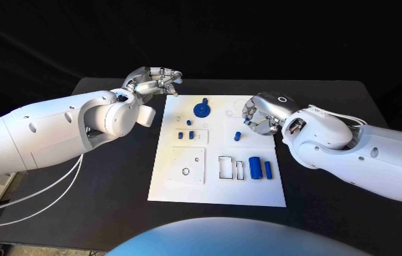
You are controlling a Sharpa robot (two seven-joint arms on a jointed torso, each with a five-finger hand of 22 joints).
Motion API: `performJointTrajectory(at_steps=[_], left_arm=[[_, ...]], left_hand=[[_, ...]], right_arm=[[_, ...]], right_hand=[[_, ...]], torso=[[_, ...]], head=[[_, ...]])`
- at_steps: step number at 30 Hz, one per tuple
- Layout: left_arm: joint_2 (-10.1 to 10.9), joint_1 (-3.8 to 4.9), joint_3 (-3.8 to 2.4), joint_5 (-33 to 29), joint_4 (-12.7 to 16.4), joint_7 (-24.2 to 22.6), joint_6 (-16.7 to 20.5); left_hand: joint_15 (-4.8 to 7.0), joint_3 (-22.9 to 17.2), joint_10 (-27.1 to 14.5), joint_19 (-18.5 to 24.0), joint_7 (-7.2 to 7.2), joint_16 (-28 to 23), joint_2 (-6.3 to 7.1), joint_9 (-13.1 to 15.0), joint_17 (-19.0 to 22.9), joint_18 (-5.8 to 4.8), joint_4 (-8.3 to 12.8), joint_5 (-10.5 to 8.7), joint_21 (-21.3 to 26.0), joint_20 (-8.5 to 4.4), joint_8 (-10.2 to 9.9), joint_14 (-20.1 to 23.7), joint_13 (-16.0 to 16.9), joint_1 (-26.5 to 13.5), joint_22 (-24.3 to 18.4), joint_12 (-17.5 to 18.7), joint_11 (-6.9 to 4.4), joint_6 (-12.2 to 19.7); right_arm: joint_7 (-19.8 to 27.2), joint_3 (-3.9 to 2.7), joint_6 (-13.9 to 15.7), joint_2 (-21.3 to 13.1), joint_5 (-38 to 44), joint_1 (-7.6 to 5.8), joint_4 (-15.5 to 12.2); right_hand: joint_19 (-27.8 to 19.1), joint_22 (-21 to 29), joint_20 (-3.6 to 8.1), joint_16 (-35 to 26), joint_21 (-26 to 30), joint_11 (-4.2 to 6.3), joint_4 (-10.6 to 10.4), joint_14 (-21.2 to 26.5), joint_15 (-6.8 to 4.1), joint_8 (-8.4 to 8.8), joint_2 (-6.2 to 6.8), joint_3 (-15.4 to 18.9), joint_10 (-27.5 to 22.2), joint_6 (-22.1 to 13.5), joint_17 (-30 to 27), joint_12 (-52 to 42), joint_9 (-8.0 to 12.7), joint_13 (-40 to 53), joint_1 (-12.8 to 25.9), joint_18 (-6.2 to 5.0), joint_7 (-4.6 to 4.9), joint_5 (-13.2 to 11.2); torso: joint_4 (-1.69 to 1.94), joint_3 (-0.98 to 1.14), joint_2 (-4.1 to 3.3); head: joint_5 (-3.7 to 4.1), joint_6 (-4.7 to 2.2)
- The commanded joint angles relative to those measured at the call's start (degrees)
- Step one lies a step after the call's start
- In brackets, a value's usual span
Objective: Assemble the parts on the task board
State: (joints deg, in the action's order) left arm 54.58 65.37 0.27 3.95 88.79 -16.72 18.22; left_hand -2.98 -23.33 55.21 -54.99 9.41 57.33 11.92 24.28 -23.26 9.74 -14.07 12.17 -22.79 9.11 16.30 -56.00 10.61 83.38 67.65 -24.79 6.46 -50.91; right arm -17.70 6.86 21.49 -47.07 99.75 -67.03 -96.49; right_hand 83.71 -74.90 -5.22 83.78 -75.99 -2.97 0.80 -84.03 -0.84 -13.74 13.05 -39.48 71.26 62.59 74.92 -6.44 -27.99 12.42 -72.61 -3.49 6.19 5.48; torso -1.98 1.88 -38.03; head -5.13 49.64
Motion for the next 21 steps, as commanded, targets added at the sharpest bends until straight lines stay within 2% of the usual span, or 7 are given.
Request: performJointTrajectory(at_steps=[1,6,10,16,21], left_arm=[[-0.27,0.05,-0.05,-0.07,0.02,-0.21,-0.19],[-0.51,0.04,-0.05,-0.07,-0.04,-0.20,-0.28],[-0.78,0.04,-0.05,-0.07,-0.09,-0.21,-0.39],[-1.25,0.03,-0.05,-0.07,-0.11,-0.19,-0.56],[-1.67,0.03,-0.05,-0.07,-0.17,-0.14,-0.69]], left_hand=[[-0.10,-0.24,0.24,-0.27,0.11,-0.29,0.24,-0.08,0.08,0.60,0.00,-0.13,0.25,0.14,0.17,-0.13,-0.09,-0.15,-0.08,0.38,0.21,-0.07],[-0.10,-0.24,0.24,-0.27,0.11,-0.29,0.24,-0.08,0.08,0.60,0.00,-0.13,0.25,0.14,0.17,-0.13,-0.09,-0.15,-0.08,0.38,0.21,-0.07],[-0.10,-0.24,0.24,-0.27,0.11,-0.29,0.24,-0.08,0.08,0.60,0.00,-0.13,0.25,0.14,0.17,-0.13,-0.09,-0.15,-0.08,0.38,0.21,-0.07],[-0.12,-0.33,0.21,-0.25,0.13,-0.32,0.26,-0.09,0.09,0.59,0.05,-0.13,0.28,0.15,0.17,-0.10,-0.13,-0.20,-0.11,0.42,0.23,-0.06],[-0.12,-0.33,0.21,-0.25,0.13,-0.32,0.26,-0.09,0.09,0.59,0.05,-0.13,0.28,0.15,0.17,-0.10,-0.13,-0.20,-0.11,0.42,0.23,-0.06]], right_arm=[[1.52,-0.05,1.61,0.41,-1.31,0.03,-2.32],[2.11,-0.06,1.71,1.93,-1.59,0.44,-4.91],[2.68,0.02,1.34,3.89,-1.65,0.97,-5.74],[3.40,0.23,0.43,6.58,-1.60,2.55,-5.19],[3.94,0.42,0.23,8.65,-1.57,4.56,-3.73]], right_hand=[[0.50,-11.30,0.16,0.34,-0.21,-0.19,-0.04,-3.10,-0.19,-0.08,-0.51,-0.37,0.10,0.09,1.54,0.39,-0.11,0.07,-0.03,0.63,0.24,0.42],[0.41,-11.25,0.16,0.28,0.01,-0.22,0.02,-3.07,-0.17,-0.06,-0.56,-0.43,0.06,0.01,1.40,0.50,-0.15,0.08,-0.07,0.58,0.29,0.62],[0.40,-11.24,0.15,0.26,0.04,-0.24,0.03,-3.06,-0.17,-0.05,-0.57,-0.44,0.04,-0.02,1.36,0.53,-0.16,0.08,-0.07,0.58,0.31,0.66],[0.29,-11.17,0.13,0.20,0.29,-0.34,0.01,-3.03,-0.10,0.03,-0.65,-0.47,-0.08,-0.21,1.22,0.73,-0.20,0.07,0.02,0.53,0.41,0.79],[0.28,-11.16,0.11,0.19,0.34,-0.37,0.05,-3.02,-0.07,0.08,-0.78,-0.54,-0.15,-0.35,1.18,0.86,-0.23,0.08,-0.02,0.52,0.45,0.88]], torso=[[0.12,0.01,0.01],[0.19,-0.07,0.06],[0.14,-0.10,0.03],[0.18,-0.16,0.05],[0.16,-0.16,-0.01]], head=[[-0.18,0.02],[-0.90,0.19],[-1.54,0.07],[-2.10,0.21],[-2.52,0.35]])
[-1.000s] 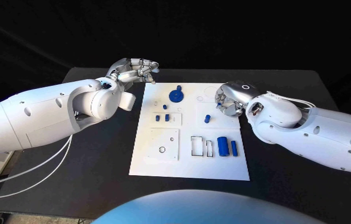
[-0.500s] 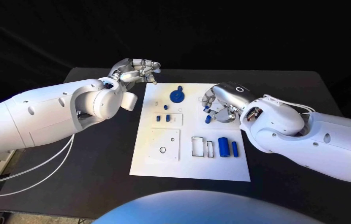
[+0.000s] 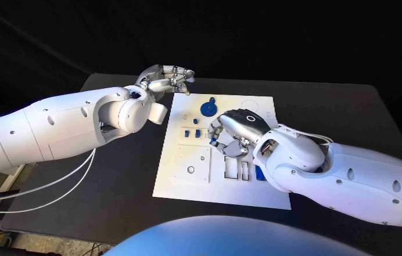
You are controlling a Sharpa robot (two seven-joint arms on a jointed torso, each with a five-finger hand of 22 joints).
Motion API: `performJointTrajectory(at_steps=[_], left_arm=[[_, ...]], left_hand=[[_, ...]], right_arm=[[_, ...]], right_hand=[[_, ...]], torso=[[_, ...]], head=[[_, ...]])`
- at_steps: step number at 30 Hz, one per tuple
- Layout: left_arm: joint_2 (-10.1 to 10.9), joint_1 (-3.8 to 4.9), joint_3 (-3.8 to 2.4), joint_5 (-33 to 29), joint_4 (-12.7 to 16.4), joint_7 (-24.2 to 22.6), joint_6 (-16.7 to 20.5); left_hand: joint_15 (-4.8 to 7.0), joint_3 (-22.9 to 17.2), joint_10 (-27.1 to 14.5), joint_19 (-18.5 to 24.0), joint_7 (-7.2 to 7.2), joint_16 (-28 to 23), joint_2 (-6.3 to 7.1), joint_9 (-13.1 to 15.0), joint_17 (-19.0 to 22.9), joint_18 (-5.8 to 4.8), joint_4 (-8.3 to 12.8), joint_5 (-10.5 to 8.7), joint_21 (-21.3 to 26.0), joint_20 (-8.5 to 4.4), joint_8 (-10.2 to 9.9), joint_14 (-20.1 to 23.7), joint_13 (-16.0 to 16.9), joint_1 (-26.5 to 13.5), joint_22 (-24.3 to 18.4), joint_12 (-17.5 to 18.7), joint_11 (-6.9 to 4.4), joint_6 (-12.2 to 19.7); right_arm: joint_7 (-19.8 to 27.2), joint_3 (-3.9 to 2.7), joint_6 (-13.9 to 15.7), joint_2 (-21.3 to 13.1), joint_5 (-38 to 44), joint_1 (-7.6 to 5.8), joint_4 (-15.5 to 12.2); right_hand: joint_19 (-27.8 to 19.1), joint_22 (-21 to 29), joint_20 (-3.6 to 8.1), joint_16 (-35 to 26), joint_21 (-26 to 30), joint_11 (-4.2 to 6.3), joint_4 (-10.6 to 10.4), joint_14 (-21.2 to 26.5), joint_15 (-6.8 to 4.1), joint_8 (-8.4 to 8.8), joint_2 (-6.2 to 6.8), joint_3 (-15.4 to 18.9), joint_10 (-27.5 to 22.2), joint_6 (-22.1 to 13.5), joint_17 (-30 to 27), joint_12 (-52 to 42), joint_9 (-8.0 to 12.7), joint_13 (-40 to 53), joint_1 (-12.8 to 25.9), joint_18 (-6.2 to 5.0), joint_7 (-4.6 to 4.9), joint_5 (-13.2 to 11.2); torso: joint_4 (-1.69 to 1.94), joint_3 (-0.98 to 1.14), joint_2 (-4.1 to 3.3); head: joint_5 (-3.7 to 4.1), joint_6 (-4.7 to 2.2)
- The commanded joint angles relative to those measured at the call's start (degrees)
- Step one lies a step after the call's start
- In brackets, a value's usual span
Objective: Assemble the parts on the task board
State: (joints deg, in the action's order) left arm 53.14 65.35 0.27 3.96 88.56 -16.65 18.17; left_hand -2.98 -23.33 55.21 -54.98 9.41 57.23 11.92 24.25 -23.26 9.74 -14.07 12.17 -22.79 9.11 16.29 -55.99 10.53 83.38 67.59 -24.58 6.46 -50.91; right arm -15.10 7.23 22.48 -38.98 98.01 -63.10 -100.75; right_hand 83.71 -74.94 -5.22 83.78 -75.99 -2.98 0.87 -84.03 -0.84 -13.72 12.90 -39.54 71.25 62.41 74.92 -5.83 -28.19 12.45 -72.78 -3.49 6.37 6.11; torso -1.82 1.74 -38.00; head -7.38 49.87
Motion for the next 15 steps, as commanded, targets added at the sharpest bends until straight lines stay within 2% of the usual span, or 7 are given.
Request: performJointTrajectory(at_steps=[1,4,8,15], left_arm=[[-0.30,0.05,-0.05,-0.07,0.05,-0.22,-0.70],[-0.48,0.06,-0.05,0.60,0.03,-0.31,-0.93],[-0.69,0.06,-0.05,1.09,0.01,-0.35,-1.05],[-0.94,0.06,-0.05,1.35,-0.04,-0.41,-1.11]], left_hand=[[-0.12,-0.35,0.21,-0.25,0.13,-0.23,0.26,-0.06,0.10,0.59,0.06,-0.12,0.29,0.15,0.19,-0.09,-0.06,-0.22,-0.06,0.21,0.24,-0.06],[-0.17,-0.37,0.19,-0.21,0.18,-0.28,0.37,-0.07,0.11,0.57,0.06,-0.23,0.33,0.18,0.18,-0.04,-0.11,-0.43,-0.10,0.25,0.29,-0.01],[-0.17,-0.38,0.18,-0.20,0.19,-0.28,0.39,-0.07,0.11,0.57,0.06,-0.25,0.34,0.18,0.17,-0.03,-0.12,-0.46,-0.11,0.26,0.29,0.00],[-0.19,-0.39,0.18,-0.19,0.20,-0.29,0.42,-0.07,0.11,0.57,0.07,-0.27,0.35,0.19,0.17,-0.02,-0.14,-0.52,-0.12,0.27,0.30,0.02]], right_arm=[[1.43,0.08,-0.78,0.91,0.18,0.98,0.82],[1.66,0.15,-0.76,1.93,0.22,1.98,1.73],[1.79,0.20,-0.63,2.84,0.27,2.82,2.49],[2.07,0.27,-0.36,3.99,0.36,3.80,3.74]], right_hand=[[0.28,-11.12,0.11,0.19,0.34,-0.36,-0.02,-3.02,-0.07,0.06,-0.63,-0.47,-0.14,-0.17,1.19,0.25,-0.04,0.05,0.15,0.52,0.27,0.25],[0.28,-11.12,0.10,0.20,0.34,-0.37,-0.01,-3.02,-0.06,0.07,-0.65,-0.49,-0.15,-0.19,1.23,0.28,-0.05,0.05,0.14,0.52,0.28,0.29],[0.24,-11.09,0.09,0.16,0.43,-0.40,0.03,-3.00,-0.04,0.10,-0.67,-0.50,-0.18,-0.28,1.12,0.35,-0.07,0.06,0.15,0.51,0.32,0.45],[0.30,-11.13,0.06,0.21,0.29,-0.42,0.21,-3.03,0.00,0.11,-0.69,-0.53,-0.17,-0.39,1.23,0.49,-0.18,0.10,0.07,0.54,0.37,0.89]], torso=[[-0.03,-0.01,-0.05],[-0.11,0.06,-0.09],[-0.07,0.04,-0.08],[-0.03,0.06,-0.08]], head=[[-0.45,0.13],[-0.83,0.13],[-1.27,0.13],[-1.94,0.13]])
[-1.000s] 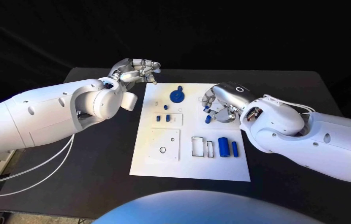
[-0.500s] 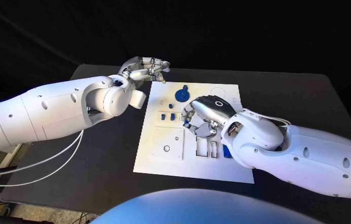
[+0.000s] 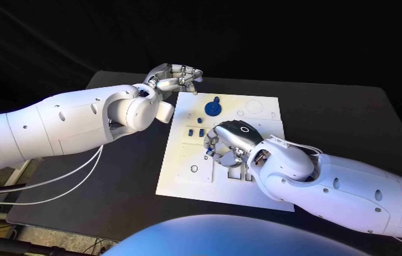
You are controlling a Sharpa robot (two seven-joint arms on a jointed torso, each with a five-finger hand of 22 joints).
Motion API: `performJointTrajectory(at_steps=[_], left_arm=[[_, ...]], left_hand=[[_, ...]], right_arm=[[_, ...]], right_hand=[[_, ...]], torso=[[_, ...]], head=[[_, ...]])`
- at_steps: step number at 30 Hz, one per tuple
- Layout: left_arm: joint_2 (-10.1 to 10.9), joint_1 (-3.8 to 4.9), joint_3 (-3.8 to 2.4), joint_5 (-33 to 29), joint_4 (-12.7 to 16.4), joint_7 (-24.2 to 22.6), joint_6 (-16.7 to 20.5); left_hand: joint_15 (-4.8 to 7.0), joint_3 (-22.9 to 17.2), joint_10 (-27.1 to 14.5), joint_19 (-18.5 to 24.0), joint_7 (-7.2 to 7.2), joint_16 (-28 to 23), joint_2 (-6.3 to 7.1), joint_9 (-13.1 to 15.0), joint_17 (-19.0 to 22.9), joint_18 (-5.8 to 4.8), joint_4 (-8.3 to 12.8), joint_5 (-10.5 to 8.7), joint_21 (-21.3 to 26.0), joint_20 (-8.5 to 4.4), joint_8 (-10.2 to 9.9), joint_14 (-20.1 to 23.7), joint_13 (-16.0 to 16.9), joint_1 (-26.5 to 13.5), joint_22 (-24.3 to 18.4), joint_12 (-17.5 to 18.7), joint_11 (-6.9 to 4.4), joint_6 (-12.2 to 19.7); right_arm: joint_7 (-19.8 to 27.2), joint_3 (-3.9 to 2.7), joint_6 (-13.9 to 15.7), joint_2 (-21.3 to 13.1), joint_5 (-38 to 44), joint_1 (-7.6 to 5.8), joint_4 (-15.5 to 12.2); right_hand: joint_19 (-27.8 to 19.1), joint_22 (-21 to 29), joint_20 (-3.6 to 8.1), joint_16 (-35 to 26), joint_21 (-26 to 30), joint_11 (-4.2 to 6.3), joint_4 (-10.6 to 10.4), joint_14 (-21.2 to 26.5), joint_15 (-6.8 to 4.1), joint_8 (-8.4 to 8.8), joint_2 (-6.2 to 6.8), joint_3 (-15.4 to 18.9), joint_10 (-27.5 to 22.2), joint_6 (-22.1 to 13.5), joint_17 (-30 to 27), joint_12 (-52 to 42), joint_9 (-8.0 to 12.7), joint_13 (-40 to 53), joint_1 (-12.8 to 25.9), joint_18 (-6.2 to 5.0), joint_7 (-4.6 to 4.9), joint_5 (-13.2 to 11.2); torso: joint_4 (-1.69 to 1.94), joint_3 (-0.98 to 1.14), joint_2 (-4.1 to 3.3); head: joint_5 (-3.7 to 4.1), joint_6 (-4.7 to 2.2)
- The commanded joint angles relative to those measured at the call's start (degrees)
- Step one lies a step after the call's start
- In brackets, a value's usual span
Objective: Assemble the parts on the task board
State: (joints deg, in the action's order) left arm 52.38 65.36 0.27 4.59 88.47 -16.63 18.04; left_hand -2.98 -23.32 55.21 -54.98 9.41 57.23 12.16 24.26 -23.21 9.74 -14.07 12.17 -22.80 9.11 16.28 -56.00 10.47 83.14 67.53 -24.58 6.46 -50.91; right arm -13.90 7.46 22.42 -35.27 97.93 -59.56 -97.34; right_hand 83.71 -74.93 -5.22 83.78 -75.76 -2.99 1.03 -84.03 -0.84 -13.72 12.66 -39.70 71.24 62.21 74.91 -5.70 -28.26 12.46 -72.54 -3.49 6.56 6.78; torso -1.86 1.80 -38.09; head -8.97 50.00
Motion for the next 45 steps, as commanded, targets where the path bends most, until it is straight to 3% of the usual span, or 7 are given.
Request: performJointTrajectory(at_steps=[1,7,11,27,45], left_arm=[[-0.19,0.06,-0.05,0.73,0.04,-0.44,-0.97],[-0.20,0.06,-0.05,0.77,0.03,-0.50,-1.01],[-0.22,0.06,-0.05,0.77,0.04,-0.49,-1.04],[-0.24,0.06,-0.05,0.78,0.05,-0.41,-1.07],[-0.19,0.07,-0.05,0.78,0.04,-0.13,-1.06]], left_hand=[[-0.21,-0.39,0.18,-0.16,0.24,-0.32,0.25,-0.09,0.06,0.56,0.06,-0.31,0.39,0.21,0.13,0.01,-0.11,-0.44,-0.10,0.29,0.32,0.10],[-0.25,-0.37,0.19,-0.12,0.32,-0.34,0.37,-0.14,0.06,0.55,0.04,-0.33,0.45,0.24,0.03,0.03,-0.16,-0.70,-0.16,0.31,0.36,0.34],[-0.25,-0.37,0.19,-0.12,0.32,-0.34,0.37,-0.14,0.06,0.55,0.04,-0.33,0.45,0.24,0.03,0.03,-0.16,-0.70,-0.16,0.31,0.36,0.34],[-0.27,-0.41,0.18,-0.10,0.33,-0.35,0.36,-0.14,0.06,0.55,0.06,-0.32,0.48,0.26,0.03,0.04,-0.19,-0.81,-0.20,0.33,0.38,0.40],[-0.28,-0.48,0.15,-0.09,0.33,-0.36,0.36,-0.13,0.06,0.55,0.12,-0.30,0.52,0.27,0.05,0.05,-0.23,-0.87,-0.24,0.36,0.39,0.44]], right_arm=[[0.92,0.05,-0.31,0.39,0.44,0.39,0.48],[1.08,0.10,-0.57,0.87,0.50,0.91,1.07],[1.06,0.16,-0.95,1.16,0.56,1.09,1.59],[0.74,0.29,-1.04,2.11,1.50,1.87,3.37],[0.72,0.50,-3.67,2.76,1.67,1.98,3.70]], right_hand=[[0.30,-11.15,0.06,0.21,0.06,-0.42,0.05,-3.03,-0.01,0.10,-0.46,-0.37,-0.16,-0.20,1.23,0.36,-0.11,0.09,-0.17,0.54,0.18,0.22],[0.31,-11.15,0.05,0.20,0.05,-0.43,0.07,-3.02,0.00,0.11,-0.42,-0.35,-0.17,-0.22,1.21,0.38,-0.11,0.10,-0.15,0.54,0.20,0.24],[0.30,-11.14,0.04,0.22,0.08,-0.46,0.11,-3.03,0.02,0.12,-0.38,-0.31,-0.18,-0.27,1.25,0.43,-0.14,0.11,-0.12,0.54,0.23,0.30],[0.28,-11.13,0.02,0.23,0.11,-0.47,0.24,-3.04,0.04,0.15,-0.36,-0.32,-0.20,-0.37,1.28,0.52,-0.19,0.13,-0.18,0.53,0.25,0.48],[0.27,-11.13,-0.03,0.24,0.12,-0.57,0.46,-3.04,0.10,0.19,-0.05,-0.09,-0.20,-0.54,1.29,0.71,-0.30,0.21,-0.02,0.53,0.34,0.59]], torso=[[-0.01,0.00,0.03],[-0.06,0.07,-0.07],[0.01,-0.01,-0.05],[0.03,-0.02,-0.03],[0.00,-0.02,0.02]], head=[[-0.36,0.00],[-0.50,0.00],[-0.56,0.00],[-0.76,0.00],[-0.84,0.00]])
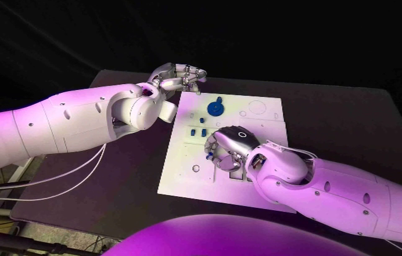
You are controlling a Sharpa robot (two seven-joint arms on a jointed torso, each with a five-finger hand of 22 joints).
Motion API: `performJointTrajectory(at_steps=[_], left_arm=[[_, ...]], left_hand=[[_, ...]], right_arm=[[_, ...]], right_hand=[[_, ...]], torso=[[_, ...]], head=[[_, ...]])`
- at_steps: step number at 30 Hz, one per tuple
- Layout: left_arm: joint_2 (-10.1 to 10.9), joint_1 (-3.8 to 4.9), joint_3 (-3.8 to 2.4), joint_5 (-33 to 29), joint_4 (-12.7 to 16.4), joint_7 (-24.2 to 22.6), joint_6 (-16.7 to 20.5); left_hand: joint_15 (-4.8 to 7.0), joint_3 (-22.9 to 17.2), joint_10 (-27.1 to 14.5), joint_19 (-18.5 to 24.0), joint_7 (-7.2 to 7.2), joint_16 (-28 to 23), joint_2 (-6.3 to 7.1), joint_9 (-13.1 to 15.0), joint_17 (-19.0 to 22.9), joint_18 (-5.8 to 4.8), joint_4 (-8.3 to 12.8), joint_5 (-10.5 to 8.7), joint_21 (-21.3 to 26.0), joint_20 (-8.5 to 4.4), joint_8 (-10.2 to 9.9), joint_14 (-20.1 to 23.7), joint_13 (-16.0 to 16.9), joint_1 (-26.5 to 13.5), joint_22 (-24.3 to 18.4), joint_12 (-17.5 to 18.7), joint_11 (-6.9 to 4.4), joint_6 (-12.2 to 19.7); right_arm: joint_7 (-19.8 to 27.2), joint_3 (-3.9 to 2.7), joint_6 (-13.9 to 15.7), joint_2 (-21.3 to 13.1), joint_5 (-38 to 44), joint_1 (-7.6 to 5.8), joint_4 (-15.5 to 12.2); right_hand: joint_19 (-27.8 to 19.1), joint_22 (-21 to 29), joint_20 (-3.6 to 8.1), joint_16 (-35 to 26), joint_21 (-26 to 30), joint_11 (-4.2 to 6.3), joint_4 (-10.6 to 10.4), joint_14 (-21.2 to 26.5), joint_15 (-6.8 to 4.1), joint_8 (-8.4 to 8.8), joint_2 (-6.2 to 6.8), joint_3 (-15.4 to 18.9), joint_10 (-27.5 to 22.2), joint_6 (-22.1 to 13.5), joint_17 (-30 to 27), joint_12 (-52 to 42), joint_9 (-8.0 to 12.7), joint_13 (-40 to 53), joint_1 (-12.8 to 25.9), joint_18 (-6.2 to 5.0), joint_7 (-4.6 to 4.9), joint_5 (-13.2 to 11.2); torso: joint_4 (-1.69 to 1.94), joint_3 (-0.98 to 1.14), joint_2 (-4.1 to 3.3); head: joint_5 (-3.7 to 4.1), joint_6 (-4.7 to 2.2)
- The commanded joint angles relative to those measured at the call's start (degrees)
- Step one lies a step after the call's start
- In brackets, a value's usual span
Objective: Assemble the parts on the task board
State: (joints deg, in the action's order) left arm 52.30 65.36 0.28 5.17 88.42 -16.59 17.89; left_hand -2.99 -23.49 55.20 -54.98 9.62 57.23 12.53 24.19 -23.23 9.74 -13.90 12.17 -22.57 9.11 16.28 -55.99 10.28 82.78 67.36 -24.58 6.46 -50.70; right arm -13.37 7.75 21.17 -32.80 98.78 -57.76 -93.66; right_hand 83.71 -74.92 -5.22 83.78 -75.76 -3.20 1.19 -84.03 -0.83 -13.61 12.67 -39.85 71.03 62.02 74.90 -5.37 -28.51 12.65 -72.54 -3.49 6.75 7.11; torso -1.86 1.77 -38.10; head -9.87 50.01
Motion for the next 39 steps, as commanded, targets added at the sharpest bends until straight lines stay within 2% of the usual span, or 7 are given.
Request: performJointTrajectory(at_steps=[1,9,19,22,26,31,39], left_arm=[[-0.12,0.07,-0.05,0.20,0.08,-0.15,-0.91],[-0.14,0.07,-0.05,0.20,0.07,-0.02,-1.00],[-0.30,0.07,-0.05,0.20,-0.10,0.22,-1.13],[-0.31,0.07,-0.05,0.20,-0.14,0.27,-1.14],[-0.34,0.07,-0.05,0.20,-0.16,0.33,-1.18],[-0.33,0.07,-0.05,0.20,-0.19,0.40,-1.22],[-0.20,0.07,-0.05,0.20,-0.30,0.50,-1.30]], left_hand=[[-0.28,-0.32,0.15,-0.09,0.12,-0.36,-0.01,-0.06,0.07,0.56,-0.05,-0.30,0.30,0.27,0.05,0.05,-0.05,-0.51,-0.08,0.36,0.39,0.22],[-0.28,-0.32,0.15,-0.09,0.12,-0.36,-0.01,-0.06,0.07,0.56,-0.05,-0.30,0.30,0.27,0.05,0.05,-0.05,-0.51,-0.08,0.36,0.39,0.22],[-0.30,-0.41,0.09,-0.07,0.11,-0.38,-0.04,-0.04,0.07,0.56,0.05,-0.35,0.34,0.29,0.10,0.07,-0.10,-0.54,-0.12,0.40,0.40,0.21],[-0.30,-0.41,0.09,-0.07,0.11,-0.38,-0.04,-0.04,0.07,0.56,0.05,-0.35,0.34,0.29,0.10,0.07,-0.10,-0.54,-0.12,0.40,0.40,0.21],[-0.31,-0.43,0.08,-0.06,0.11,-0.39,-0.04,-0.03,0.07,0.56,0.07,-0.45,0.35,0.30,0.12,0.09,-0.11,-0.56,-0.14,0.41,0.41,0.20],[-0.31,-0.43,0.08,-0.06,0.11,-0.39,-0.04,-0.03,0.07,0.56,0.07,-0.45,0.35,0.30,0.12,0.09,-0.11,-0.56,-0.14,0.41,0.41,0.20],[-0.32,-0.44,0.05,-0.04,0.13,-0.40,-0.02,-0.03,0.07,0.56,0.10,-0.60,0.37,0.31,0.13,0.10,-0.13,-0.61,-0.16,0.43,0.43,0.21]], right_arm=[[0.20,0.24,-2.51,0.37,0.82,0.18,0.07],[-0.13,0.36,-2.76,0.91,0.93,0.19,0.54],[-1.44,0.44,-3.01,1.24,1.16,0.23,1.44],[-1.42,0.46,-2.68,1.28,1.16,0.25,1.54],[-1.27,0.47,-1.77,1.13,1.16,0.26,1.37],[-0.95,0.48,0.13,0.10,1.18,0.28,0.19],[-1.00,0.30,2.12,-4.23,0.97,-0.34,-4.23]], right_hand=[[0.26,-11.13,-0.04,0.23,0.15,-0.36,0.32,-3.04,0.11,0.09,-0.02,0.10,0.01,-0.35,1.26,0.41,-0.06,0.02,0.01,0.52,0.15,0.26],[0.17,-11.08,-0.15,0.23,0.34,-0.55,0.34,-3.03,0.27,0.40,0.35,0.41,-0.34,-0.91,1.23,0.85,-0.07,0.05,0.52,0.49,0.31,0.31],[-0.20,-10.84,-0.74,0.12,1.18,-1.45,0.29,-2.92,1.01,1.76,1.37,0.81,-2.49,-3.12,0.92,1.74,0.28,-0.18,1.82,0.35,1.18,0.33],[-0.92,-10.40,-1.33,0.18,2.78,-2.29,0.33,-2.88,1.76,2.89,2.19,1.18,-5.41,-4.82,1.00,1.85,0.79,-0.73,2.52,0.06,2.03,0.29],[-1.89,-9.82,-1.90,-0.14,4.90,-2.93,0.52,-2.59,2.30,3.73,2.79,2.49,-7.97,-5.90,0.28,1.64,1.28,-1.26,2.84,-0.35,2.66,0.34],[-2.33,-9.55,-2.18,-0.43,5.89,-3.11,0.66,-2.33,2.50,4.00,2.77,3.87,-9.21,-6.20,-0.36,1.37,1.57,-1.45,2.74,-0.56,2.76,0.72],[-2.25,-9.58,-2.25,-0.37,5.78,-3.07,0.62,-2.35,2.48,3.88,2.76,4.79,-9.17,-5.88,-0.27,0.92,1.63,-1.39,2.82,-0.55,2.70,0.97]], torso=[[0.01,-0.01,0.02],[-0.04,0.01,-0.02],[-0.03,-0.01,0.01],[-0.05,0.03,0.02],[-0.02,0.06,0.03],[-0.04,0.06,0.04],[-0.11,0.03,0.11]], head=[[0.06,-0.01],[0.06,-0.01],[0.06,-0.01],[0.08,-0.01],[0.15,-0.01],[0.13,-0.01],[0.27,-0.01]])
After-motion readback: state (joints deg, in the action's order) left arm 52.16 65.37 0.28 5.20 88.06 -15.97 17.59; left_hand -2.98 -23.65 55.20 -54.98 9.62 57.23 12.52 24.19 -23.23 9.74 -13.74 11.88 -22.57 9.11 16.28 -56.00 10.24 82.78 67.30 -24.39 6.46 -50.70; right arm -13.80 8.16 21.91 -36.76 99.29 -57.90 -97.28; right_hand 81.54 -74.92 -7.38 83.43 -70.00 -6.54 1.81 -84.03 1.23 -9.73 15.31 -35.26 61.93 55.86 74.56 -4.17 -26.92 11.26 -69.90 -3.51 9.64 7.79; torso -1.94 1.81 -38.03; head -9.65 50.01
